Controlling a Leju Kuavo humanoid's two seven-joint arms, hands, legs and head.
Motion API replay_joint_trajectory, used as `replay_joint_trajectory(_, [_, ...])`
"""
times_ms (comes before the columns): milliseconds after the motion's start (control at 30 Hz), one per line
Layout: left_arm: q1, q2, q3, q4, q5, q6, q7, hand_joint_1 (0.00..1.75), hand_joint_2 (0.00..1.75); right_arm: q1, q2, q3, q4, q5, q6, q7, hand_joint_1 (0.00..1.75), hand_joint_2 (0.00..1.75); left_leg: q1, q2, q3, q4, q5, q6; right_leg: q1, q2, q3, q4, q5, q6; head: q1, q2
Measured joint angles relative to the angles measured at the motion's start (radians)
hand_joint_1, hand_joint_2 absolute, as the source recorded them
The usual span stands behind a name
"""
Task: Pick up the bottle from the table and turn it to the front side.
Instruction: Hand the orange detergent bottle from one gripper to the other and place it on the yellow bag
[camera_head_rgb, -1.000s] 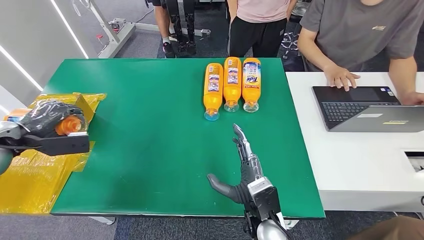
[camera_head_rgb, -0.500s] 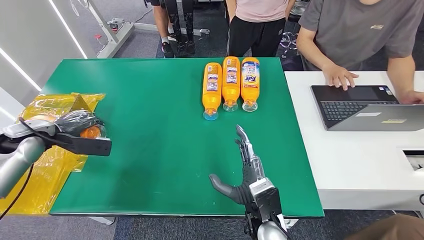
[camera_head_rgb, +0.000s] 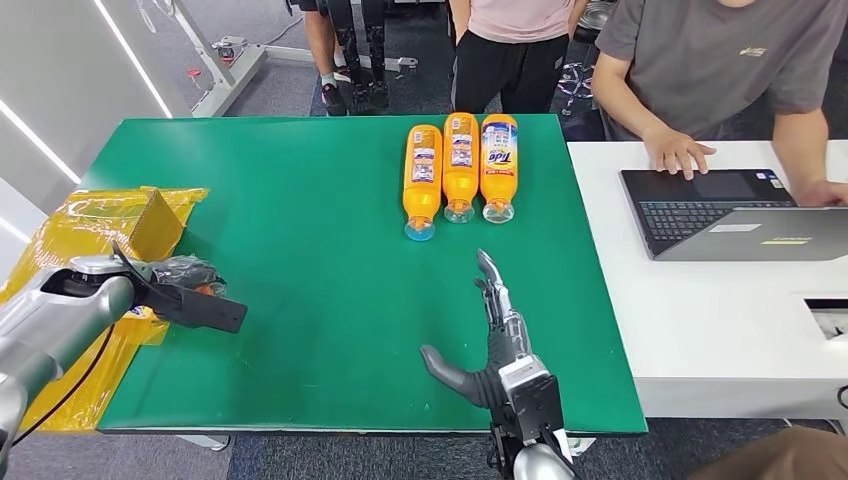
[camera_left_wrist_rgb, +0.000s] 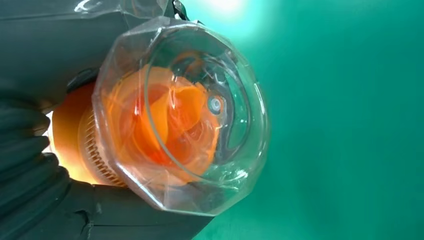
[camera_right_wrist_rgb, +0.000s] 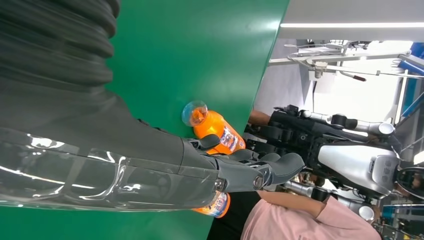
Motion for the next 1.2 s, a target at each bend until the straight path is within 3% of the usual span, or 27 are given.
replay_joint_trajectory(367, [0.004, -0.001, -0.043, 0.05, 0.011, 0.022, 0.004, 1.75, 1.75, -0.015, 0.0, 0.01, 0.011, -0.014, 0.002, 0.01, 0.0, 1.75, 0.0, 0.0, 0.0, 0.0, 0.0, 0.0, 0.0, -0.001, 0.001, 0.0, 0.0, 0.0, 0.0, 0.0])
replay_joint_trajectory(600, [0.029, 0.02, -0.055, 0.045, 0.001, 0.131, 0.002, 1.75, 1.75, -0.024, -0.001, 0.017, 0.01, -0.028, 0.015, 0.016, 0.0, 1.75, 0.0, -0.001, 0.0, 0.0, 0.001, -0.001, 0.0, -0.001, 0.0, 0.001, 0.0, 0.0, 0.0, 0.0])
replay_joint_trajectory(633, [0.031, 0.022, -0.055, 0.043, 0.001, 0.133, 0.003, 1.64, 1.75, -0.024, -0.001, 0.017, 0.01, -0.028, 0.015, 0.016, 0.0, 1.75, 0.0, -0.001, 0.0, 0.0, 0.001, -0.001, 0.0, -0.001, 0.0, 0.001, 0.0, 0.0, 0.0, 0.0])
replay_joint_trajectory(733, [0.034, 0.028, -0.055, 0.038, 0.001, 0.14, 0.006, 0.33, 1.75, -0.025, -0.001, 0.018, 0.01, -0.028, 0.015, 0.016, 0.0, 1.75, 0.0, -0.001, 0.0, 0.0, 0.001, -0.001, 0.0, -0.001, 0.0, 0.001, 0.0, 0.0, 0.0, 0.0])
replay_joint_trajectory(767, [0.035, 0.029, -0.055, 0.036, 0.001, 0.146, 0.01, 0.0, 1.75, -0.025, -0.001, 0.018, 0.01, -0.029, 0.015, 0.016, 0.0, 1.75, 0.0, -0.001, 0.0, 0.0, 0.001, -0.001, 0.0, -0.001, 0.0, 0.001, 0.0, 0.0, 0.0, 0.0])
replay_joint_trajectory(1200, [0.064, 0.046, -0.055, 0.0, 0.039, 0.207, 0.063, 0.0, 1.75, -0.026, -0.003, 0.019, 0.002, -0.036, 0.017, 0.03, 0.0, 1.75, 0.0, -0.001, 0.0, 0.0, 0.001, -0.001, 0.0, -0.001, 0.0, 0.001, 0.0, 0.0, 0.0, 0.0])
